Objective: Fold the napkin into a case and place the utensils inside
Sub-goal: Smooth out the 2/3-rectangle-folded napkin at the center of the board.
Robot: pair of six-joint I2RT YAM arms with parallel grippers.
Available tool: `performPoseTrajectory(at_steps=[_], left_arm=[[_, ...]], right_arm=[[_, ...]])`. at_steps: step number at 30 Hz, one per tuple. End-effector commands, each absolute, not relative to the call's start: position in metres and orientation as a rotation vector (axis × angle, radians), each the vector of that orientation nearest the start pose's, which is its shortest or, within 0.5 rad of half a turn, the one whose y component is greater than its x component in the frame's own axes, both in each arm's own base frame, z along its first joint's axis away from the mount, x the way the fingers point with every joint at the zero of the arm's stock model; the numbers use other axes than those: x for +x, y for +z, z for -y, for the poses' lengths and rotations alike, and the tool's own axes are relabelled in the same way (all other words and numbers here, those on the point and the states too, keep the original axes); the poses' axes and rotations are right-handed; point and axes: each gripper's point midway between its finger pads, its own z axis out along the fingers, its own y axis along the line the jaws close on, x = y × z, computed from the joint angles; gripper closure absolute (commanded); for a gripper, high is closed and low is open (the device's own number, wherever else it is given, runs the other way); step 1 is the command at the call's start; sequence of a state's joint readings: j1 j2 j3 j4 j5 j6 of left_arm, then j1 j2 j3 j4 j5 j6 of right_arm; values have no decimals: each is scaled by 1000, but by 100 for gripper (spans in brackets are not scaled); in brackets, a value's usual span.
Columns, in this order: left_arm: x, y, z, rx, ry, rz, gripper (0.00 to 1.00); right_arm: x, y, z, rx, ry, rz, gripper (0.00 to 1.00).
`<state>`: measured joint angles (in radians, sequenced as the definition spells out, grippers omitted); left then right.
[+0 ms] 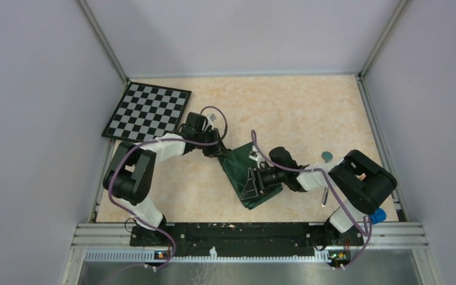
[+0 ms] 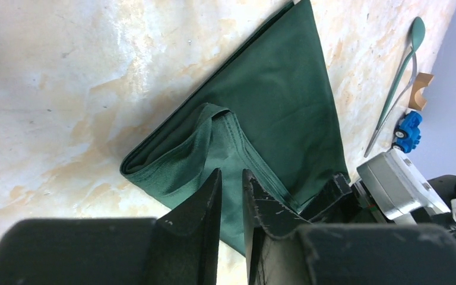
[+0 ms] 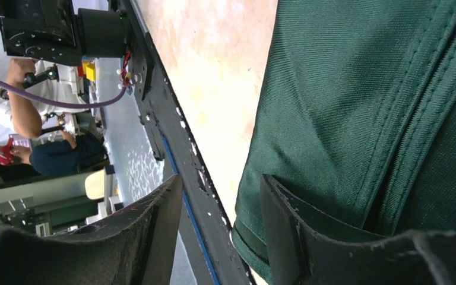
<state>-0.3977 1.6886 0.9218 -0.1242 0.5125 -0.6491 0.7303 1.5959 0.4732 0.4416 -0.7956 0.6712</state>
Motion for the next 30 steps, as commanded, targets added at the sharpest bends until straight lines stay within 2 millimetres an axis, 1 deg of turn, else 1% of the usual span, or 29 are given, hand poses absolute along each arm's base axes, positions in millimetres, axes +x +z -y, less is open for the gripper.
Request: performPoseTrajectory(at_steps=[1, 4, 8, 10, 12, 15, 16, 18, 20, 22, 24, 26, 27, 28, 29, 30], left_arm=[[320, 75, 256, -55, -1126, -2549, 77], [330, 58, 257, -77, -1105, -2563, 79], [343, 29, 255, -109, -1049, -2612, 82], [346, 19, 255, -121, -1033, -2627, 84], [346, 11, 254, -132, -1025, -2646, 85], [344, 5, 251, -136, -1007, -2657, 85], [343, 4, 250, -140, -1000, -2661, 85], [342, 2, 249, -139, -998, -2670, 85], [342, 1, 250, -136, -1002, -2672, 85], [345, 3, 251, -132, -1001, -2671, 85], [347, 4, 251, -119, -993, -2671, 85], [350, 7, 252, -87, -985, -2673, 84], [352, 8, 252, -60, -980, -2674, 84], [354, 8, 253, -40, -983, -2680, 83], [355, 8, 254, -25, -982, -2688, 82], [357, 8, 255, -7, -982, -2693, 81]], right_arm=[[136, 55, -320, -604, 1608, -2413, 50], [130, 49, -317, -597, 1610, -2430, 51], [123, 43, -311, -587, 1596, -2456, 52], [123, 45, -309, -600, 1566, -2456, 51], [124, 52, -312, -642, 1529, -2444, 50], [126, 63, -322, -688, 1541, -2410, 49], [128, 64, -324, -687, 1553, -2402, 49], [132, 57, -327, -674, 1543, -2414, 49], [132, 46, -328, -660, 1548, -2438, 49], [125, 31, -323, -631, 1541, -2487, 49], [112, 23, -318, -622, 1547, -2519, 50], [100, 28, -316, -628, 1564, -2519, 50], [97, 35, -318, -636, 1576, -2502, 50], [98, 44, -321, -642, 1585, -2477, 49], [100, 58, -325, -648, 1602, -2439, 48], [105, 68, -328, -650, 1608, -2409, 48]])
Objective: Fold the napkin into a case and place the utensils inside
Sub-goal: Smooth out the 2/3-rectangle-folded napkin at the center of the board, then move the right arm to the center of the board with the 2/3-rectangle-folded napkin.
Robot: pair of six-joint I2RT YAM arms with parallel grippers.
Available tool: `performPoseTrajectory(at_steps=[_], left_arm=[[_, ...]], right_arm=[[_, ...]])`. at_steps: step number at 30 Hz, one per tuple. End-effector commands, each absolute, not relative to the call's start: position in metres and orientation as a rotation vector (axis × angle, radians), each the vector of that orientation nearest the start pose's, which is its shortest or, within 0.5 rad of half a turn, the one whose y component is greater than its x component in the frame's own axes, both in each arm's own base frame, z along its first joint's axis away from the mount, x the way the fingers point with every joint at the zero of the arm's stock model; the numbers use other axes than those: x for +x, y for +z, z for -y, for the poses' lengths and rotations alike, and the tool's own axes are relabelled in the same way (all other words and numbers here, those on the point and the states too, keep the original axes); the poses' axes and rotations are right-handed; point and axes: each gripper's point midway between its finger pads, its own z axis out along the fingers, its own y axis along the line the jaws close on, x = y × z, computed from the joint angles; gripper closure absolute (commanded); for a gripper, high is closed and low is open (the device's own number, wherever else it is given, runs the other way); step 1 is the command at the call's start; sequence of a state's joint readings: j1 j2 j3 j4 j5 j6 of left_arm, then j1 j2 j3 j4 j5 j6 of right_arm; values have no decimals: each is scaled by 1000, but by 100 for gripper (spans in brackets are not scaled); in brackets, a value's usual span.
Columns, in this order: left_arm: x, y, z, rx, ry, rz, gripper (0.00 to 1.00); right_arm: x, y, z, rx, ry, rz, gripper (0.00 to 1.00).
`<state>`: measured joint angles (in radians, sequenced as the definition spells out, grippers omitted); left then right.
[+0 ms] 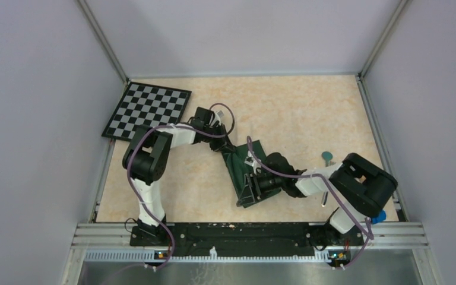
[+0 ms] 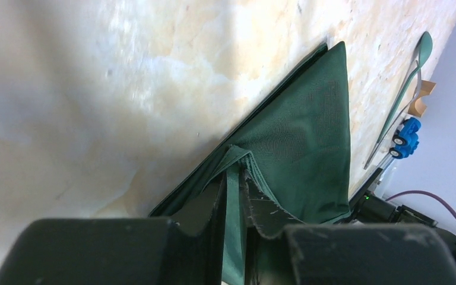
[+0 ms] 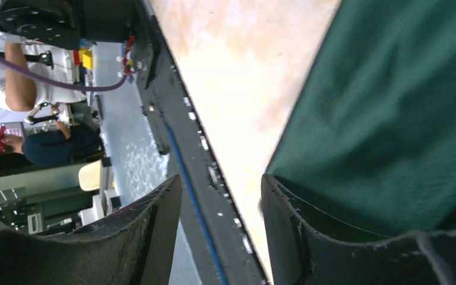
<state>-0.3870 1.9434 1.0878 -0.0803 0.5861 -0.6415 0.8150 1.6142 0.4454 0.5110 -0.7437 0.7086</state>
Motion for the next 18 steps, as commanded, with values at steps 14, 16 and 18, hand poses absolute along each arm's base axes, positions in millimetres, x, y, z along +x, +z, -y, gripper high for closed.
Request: performPoseTrajectory(at_steps=[14, 16, 18], left_arm=[[357, 134, 290, 310, -1104, -2490, 23], [347, 150, 294, 350, -1119, -2458, 19], [335, 160, 295, 376, -1118, -2449, 17]], right_arm=[[222, 52, -178, -19, 899, -2577, 36], [220, 43, -178, -34, 903, -2596, 36], [217, 37, -184, -36, 960, -2599, 38]])
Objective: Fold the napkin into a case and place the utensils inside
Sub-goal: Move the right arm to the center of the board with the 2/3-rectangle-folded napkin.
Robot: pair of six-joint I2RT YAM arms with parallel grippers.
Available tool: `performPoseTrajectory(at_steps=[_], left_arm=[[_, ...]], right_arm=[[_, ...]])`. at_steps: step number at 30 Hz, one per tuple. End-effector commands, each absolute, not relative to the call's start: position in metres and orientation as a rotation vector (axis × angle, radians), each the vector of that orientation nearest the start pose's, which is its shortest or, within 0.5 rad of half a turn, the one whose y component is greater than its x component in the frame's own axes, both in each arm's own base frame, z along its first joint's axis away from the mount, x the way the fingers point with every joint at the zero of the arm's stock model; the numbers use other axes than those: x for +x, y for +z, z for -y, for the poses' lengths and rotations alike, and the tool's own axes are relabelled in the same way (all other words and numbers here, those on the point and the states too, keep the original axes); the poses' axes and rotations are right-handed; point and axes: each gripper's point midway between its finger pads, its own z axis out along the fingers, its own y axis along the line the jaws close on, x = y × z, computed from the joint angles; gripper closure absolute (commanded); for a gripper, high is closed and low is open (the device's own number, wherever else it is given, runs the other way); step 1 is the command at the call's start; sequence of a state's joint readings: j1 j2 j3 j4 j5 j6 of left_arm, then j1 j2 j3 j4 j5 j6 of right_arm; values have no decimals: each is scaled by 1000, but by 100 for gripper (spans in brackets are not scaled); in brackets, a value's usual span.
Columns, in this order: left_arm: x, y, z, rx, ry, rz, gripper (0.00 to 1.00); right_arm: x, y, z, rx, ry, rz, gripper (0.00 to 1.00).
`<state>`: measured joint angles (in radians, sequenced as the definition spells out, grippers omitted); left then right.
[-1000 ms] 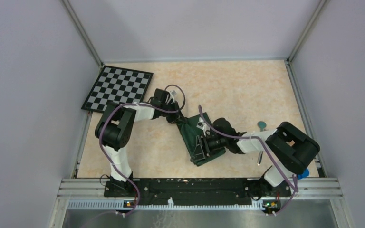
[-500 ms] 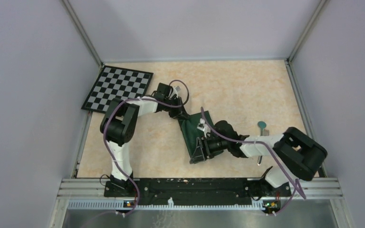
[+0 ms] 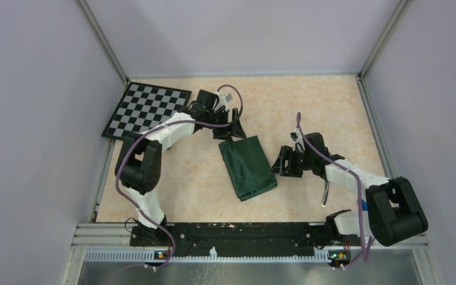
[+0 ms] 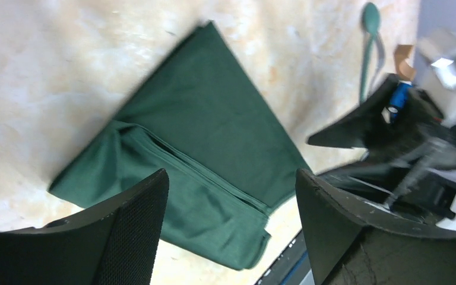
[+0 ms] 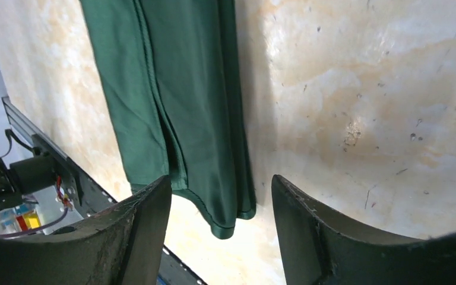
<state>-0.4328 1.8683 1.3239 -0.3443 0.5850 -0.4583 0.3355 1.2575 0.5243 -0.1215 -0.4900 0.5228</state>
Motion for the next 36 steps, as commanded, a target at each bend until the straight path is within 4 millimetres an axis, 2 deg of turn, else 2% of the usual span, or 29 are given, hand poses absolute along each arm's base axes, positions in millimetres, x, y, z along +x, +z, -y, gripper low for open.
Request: performPoseTrajectory(at_steps=[1, 3, 6, 7, 11, 14, 15, 16, 17, 19, 21, 24, 27, 29, 32, 36], left_arm=[[329, 164, 294, 385, -1117, -2444, 16], [314, 168, 293, 392, -1116, -2441, 16], [286, 169, 291, 391, -1117, -2439, 15], [276, 167, 290, 390, -1114, -2439, 14], [238, 159, 297, 383, -1112, -2431, 13], [207, 149, 305, 391, -1081, -2429, 7], [200, 146, 308, 393, -1054, -2428, 5], [195, 142, 309, 390, -1010, -2429, 4], [188, 138, 312, 405, -978, -2431, 3], [178, 127, 316, 396, -891, -2457, 3], [168, 117, 323, 403, -812, -2485, 4], [159, 107, 335, 426, -657, -2509, 6], [150, 89, 346, 475, -466, -2562, 11], [142, 69, 352, 526, -329, -2605, 15], [136, 56, 359, 566, -200, -2626, 18], [137, 41, 368, 593, -110, -2633, 20]], right_arm=[[217, 34, -185, -29, 974, -2601, 40], [214, 28, -186, -28, 981, -2607, 48], [204, 21, -191, -36, 993, -2626, 68], [199, 21, -197, -58, 1013, -2624, 73], [171, 29, -233, -132, 1126, -2600, 83], [151, 44, -256, -123, 1265, -2552, 86], [150, 47, -256, -74, 1277, -2551, 84], [153, 45, -249, -20, 1231, -2560, 76], [159, 44, -241, 31, 1171, -2562, 64], [173, 42, -218, 127, 1027, -2548, 44], [189, 47, -189, 229, 911, -2515, 34], [204, 53, -155, 327, 823, -2471, 28], [214, 57, -138, 349, 771, -2450, 27], [216, 56, -135, 343, 755, -2456, 27], [216, 54, -138, 323, 774, -2460, 27], [214, 51, -141, 300, 804, -2460, 27]])
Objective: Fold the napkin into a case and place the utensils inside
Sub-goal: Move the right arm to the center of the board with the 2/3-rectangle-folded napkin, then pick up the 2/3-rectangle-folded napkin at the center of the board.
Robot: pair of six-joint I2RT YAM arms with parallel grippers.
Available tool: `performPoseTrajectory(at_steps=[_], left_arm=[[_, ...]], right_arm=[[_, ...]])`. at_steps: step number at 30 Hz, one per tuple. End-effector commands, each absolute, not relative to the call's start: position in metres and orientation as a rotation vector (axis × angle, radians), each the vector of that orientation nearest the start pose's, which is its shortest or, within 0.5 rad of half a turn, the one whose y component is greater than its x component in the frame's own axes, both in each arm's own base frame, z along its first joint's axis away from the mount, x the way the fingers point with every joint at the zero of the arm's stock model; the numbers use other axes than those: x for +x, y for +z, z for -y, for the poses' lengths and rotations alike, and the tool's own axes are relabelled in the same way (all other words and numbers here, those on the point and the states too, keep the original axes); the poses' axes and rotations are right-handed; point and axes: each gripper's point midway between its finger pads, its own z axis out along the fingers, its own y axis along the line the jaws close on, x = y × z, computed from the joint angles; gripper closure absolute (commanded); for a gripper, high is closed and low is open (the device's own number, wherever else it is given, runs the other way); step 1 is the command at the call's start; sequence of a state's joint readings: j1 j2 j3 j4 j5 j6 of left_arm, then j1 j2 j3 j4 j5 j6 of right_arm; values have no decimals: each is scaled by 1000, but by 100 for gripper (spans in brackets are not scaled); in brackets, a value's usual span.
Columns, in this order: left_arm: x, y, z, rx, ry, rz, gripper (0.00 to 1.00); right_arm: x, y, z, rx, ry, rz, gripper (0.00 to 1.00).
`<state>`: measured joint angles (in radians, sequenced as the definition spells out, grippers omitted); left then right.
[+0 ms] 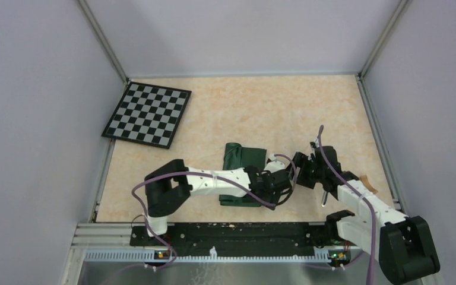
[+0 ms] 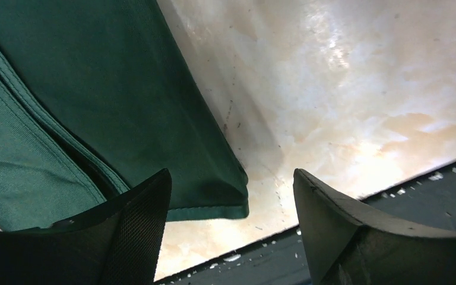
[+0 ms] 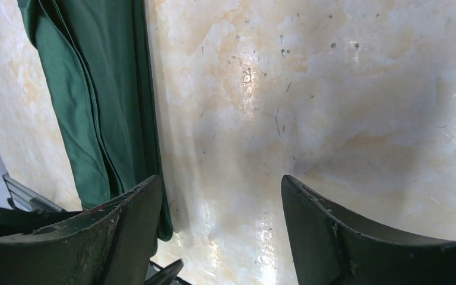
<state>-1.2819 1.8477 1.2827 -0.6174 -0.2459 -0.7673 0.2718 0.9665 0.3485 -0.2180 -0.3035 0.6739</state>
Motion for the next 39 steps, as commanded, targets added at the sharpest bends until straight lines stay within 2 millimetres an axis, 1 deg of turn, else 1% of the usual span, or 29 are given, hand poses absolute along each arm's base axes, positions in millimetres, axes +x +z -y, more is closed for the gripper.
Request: performPoseTrajectory(at_steps=[1, 5, 9, 11, 13, 14, 16, 19, 21, 22, 26, 31, 35, 39], left_arm=[[137, 37, 370, 598, -96, -2638, 21], [137, 23, 371, 605, -55, -2659, 28], [136, 11, 364, 602, 11, -2675, 33], [136, 4, 359, 597, 47, -2687, 38], [136, 1, 356, 589, 69, -2688, 49], [136, 1, 354, 580, 79, -2684, 54], [139, 6, 350, 567, 94, -2668, 64], [143, 15, 346, 555, 97, -2644, 84], [143, 21, 344, 543, 88, -2632, 96], [144, 25, 343, 538, 78, -2626, 100], [144, 44, 345, 519, -19, -2597, 100], [142, 54, 346, 512, -87, -2594, 100], [139, 57, 348, 516, -125, -2598, 100], [138, 61, 349, 517, -149, -2597, 100]], right_arm=[[213, 50, -142, 295, 814, -2460, 28], [211, 49, -146, 278, 845, -2459, 28], [208, 46, -147, 250, 853, -2467, 28], [208, 48, -148, 231, 868, -2451, 28], [208, 50, -151, 228, 894, -2425, 26], [208, 50, -152, 232, 905, -2424, 23], [209, 51, -158, 210, 956, -2417, 21], [210, 52, -166, 208, 1017, -2421, 20], [217, 58, -171, 202, 1053, -2388, 19], [222, 62, -175, 196, 1076, -2366, 19], [230, 67, -187, 175, 1166, -2353, 18], [241, 76, -202, 188, 1274, -2304, 18], [242, 73, -222, 191, 1363, -2312, 18], [241, 63, -242, 210, 1402, -2323, 18]])
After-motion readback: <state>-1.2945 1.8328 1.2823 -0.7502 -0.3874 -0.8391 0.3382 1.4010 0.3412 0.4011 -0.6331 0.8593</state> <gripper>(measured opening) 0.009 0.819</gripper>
